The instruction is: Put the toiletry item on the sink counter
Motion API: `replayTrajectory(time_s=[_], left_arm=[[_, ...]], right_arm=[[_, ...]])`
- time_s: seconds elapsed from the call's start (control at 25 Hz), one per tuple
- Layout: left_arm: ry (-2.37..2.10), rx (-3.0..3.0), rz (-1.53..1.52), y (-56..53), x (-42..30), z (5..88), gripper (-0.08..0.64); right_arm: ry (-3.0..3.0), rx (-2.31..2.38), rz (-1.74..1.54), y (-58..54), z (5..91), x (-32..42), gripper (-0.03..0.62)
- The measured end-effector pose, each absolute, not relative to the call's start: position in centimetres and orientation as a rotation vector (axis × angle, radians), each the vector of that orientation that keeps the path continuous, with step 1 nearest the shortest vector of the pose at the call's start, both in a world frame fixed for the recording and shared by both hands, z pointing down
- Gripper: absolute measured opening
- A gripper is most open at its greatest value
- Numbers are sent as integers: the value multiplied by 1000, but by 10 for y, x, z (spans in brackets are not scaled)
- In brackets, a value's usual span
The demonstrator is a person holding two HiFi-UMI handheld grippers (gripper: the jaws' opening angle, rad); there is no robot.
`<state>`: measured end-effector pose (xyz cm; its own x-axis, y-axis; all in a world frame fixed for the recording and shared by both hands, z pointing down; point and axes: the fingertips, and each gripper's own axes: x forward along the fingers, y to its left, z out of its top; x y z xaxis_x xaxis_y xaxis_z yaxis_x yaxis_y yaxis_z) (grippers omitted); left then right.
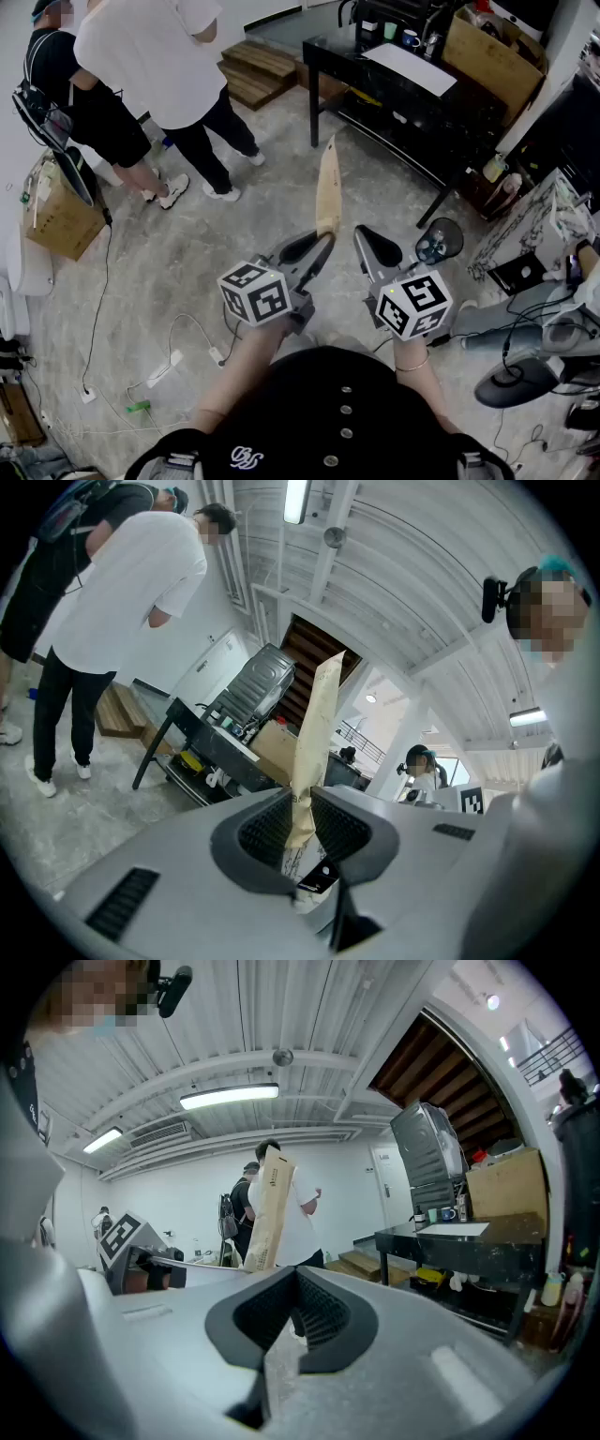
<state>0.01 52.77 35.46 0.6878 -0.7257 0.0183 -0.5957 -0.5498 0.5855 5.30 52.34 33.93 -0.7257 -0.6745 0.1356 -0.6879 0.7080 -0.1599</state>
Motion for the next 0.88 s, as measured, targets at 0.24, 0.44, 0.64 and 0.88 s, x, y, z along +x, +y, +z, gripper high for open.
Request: replayTrajectory(time_s=[0.24,0.44,0.64,0.88], left_arm=[[-1006,2332,-309,530,-5,350,64],[-993,2324,-329,528,-8,351,64],[-988,2322,-323,524,-17,356,64],[-959,2318,-310,522,-27,365,64]], right_arm=[[-2836,1133,301,529,338,44,3],[-2847,1132,286,530,340,38,3],[-2804,1200,276,522,346,30,3],[-2760,1246,312,521,363,16,3]])
